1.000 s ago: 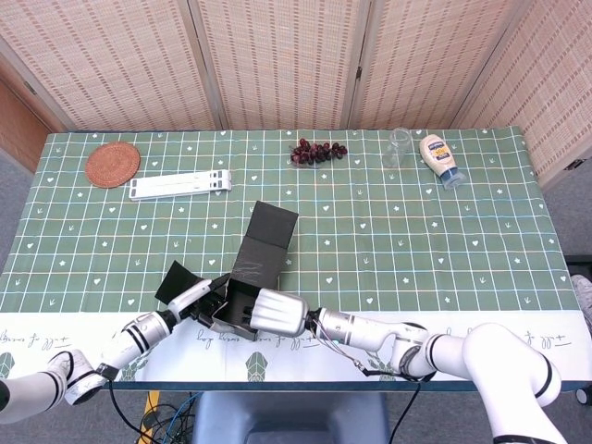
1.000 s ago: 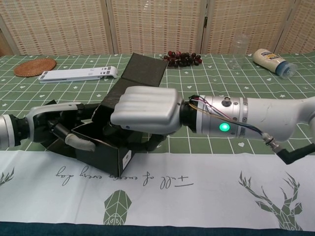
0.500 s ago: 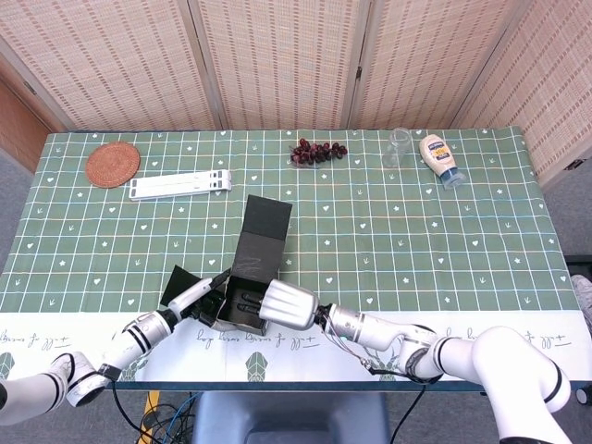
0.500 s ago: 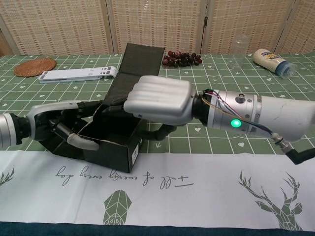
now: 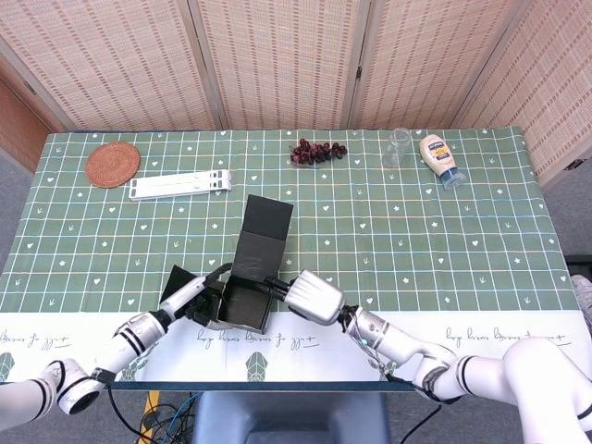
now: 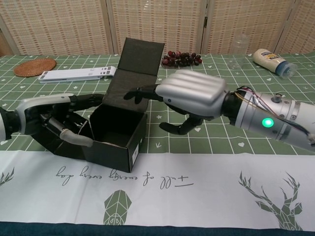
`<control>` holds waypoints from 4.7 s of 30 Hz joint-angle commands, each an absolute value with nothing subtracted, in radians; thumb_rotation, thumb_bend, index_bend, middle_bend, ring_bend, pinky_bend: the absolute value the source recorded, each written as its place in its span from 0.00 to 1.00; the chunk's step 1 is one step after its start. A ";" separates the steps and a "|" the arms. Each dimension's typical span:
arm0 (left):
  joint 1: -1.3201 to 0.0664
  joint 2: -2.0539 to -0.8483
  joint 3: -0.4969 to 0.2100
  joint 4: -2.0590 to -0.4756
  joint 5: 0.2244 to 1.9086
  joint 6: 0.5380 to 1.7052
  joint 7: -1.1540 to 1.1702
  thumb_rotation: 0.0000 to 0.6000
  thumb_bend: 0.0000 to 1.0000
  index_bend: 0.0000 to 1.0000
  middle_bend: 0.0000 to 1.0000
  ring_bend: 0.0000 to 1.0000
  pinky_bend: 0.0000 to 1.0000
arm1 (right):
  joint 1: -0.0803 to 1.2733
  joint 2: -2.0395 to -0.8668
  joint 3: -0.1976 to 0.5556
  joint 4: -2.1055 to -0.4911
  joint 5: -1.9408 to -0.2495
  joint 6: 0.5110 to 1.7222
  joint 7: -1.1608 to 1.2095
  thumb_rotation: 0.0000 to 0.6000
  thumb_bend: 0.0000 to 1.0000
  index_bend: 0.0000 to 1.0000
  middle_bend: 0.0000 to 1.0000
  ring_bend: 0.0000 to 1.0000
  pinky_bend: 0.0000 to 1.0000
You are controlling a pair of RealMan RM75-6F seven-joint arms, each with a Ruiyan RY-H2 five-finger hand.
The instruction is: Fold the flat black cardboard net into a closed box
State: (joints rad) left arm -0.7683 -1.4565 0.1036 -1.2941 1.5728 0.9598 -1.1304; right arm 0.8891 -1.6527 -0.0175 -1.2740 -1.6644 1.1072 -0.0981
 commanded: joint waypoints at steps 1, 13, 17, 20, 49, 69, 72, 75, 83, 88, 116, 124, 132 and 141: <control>-0.760 -1.433 0.093 -1.325 1.562 0.963 -1.103 1.00 0.13 0.00 0.00 0.61 0.84 | 0.851 -1.607 -0.002 -1.346 -1.600 1.086 -0.072 1.00 0.47 0.08 0.22 0.76 1.00; -0.735 -1.362 0.066 -1.408 1.530 0.960 -1.033 1.00 0.13 0.00 0.00 0.61 0.84 | 0.892 -1.583 0.076 -1.393 -1.450 0.897 -0.068 1.00 0.47 0.08 0.28 0.76 1.00; -0.730 -1.349 0.059 -1.428 1.508 0.936 -1.000 1.00 0.13 0.00 0.00 0.61 0.84 | 0.935 -1.608 0.110 -1.378 -1.431 0.839 -0.076 1.00 0.47 0.08 0.25 0.76 1.00; -0.720 -1.341 0.051 -1.439 1.492 0.934 -0.979 1.00 0.13 0.00 0.00 0.61 0.84 | 0.961 -1.621 0.129 -1.368 -1.414 0.804 -0.090 1.00 0.47 0.08 0.25 0.76 1.00; -0.648 -1.290 -0.003 -1.493 1.496 0.982 -0.946 1.00 0.13 0.00 0.00 0.61 0.84 | 0.833 -1.656 0.183 -1.507 -1.048 0.719 0.194 1.00 0.00 0.00 0.10 0.75 1.00; -0.630 -1.270 -0.001 -1.496 1.526 0.988 -0.994 1.00 0.13 0.00 0.00 0.61 0.84 | 0.867 -1.933 0.269 -1.354 -0.935 0.815 0.079 1.00 0.00 0.00 0.10 0.75 1.00; -0.627 -1.268 -0.002 -1.495 1.528 0.993 -0.997 1.00 0.13 0.00 0.00 0.61 0.84 | 0.875 -1.971 0.283 -1.319 -0.933 0.824 0.068 1.00 0.00 0.00 0.12 0.75 1.00; -0.620 -1.267 -0.005 -1.495 1.528 1.006 -0.995 1.00 0.13 0.00 0.00 0.61 0.84 | 0.878 -2.014 0.297 -1.279 -0.923 0.844 0.054 1.00 0.07 0.00 0.18 0.75 1.00; -0.574 -1.277 -0.036 -1.492 1.501 1.092 -0.955 1.00 0.13 0.00 0.00 0.61 0.85 | 0.857 -2.027 0.350 -1.248 -0.908 0.864 0.066 1.00 0.44 0.26 0.37 0.81 1.00; -0.539 -1.283 -0.058 -1.478 1.473 1.153 -0.882 1.00 0.13 0.00 0.00 0.61 0.85 | 0.810 -1.963 0.396 -1.318 -0.876 0.844 0.136 1.00 0.49 0.33 0.40 0.81 1.00; -0.529 -1.586 -0.163 -1.164 1.460 1.295 -0.688 1.00 0.13 0.00 0.00 0.61 0.84 | 0.655 -1.777 0.434 -1.594 -0.948 0.718 0.505 1.00 0.51 0.35 0.43 0.81 1.00; -0.537 -1.609 -0.161 -1.180 1.489 1.311 -0.732 1.00 0.13 0.00 0.00 0.61 0.84 | 0.666 -1.793 0.408 -1.584 -0.957 0.728 0.486 1.00 0.51 0.35 0.43 0.81 1.00; -0.556 -1.597 -0.156 -1.223 1.525 1.313 -0.723 1.00 0.13 0.00 0.00 0.61 0.84 | 0.694 -1.806 0.390 -1.565 -0.962 0.745 0.425 1.00 0.51 0.35 0.43 0.81 1.00; -0.592 -1.621 -0.126 -1.155 1.583 1.304 -0.670 1.00 0.13 0.08 0.00 0.62 0.84 | 0.734 -1.806 0.371 -1.536 -0.926 0.747 0.328 1.00 0.51 0.35 0.43 0.81 1.00</control>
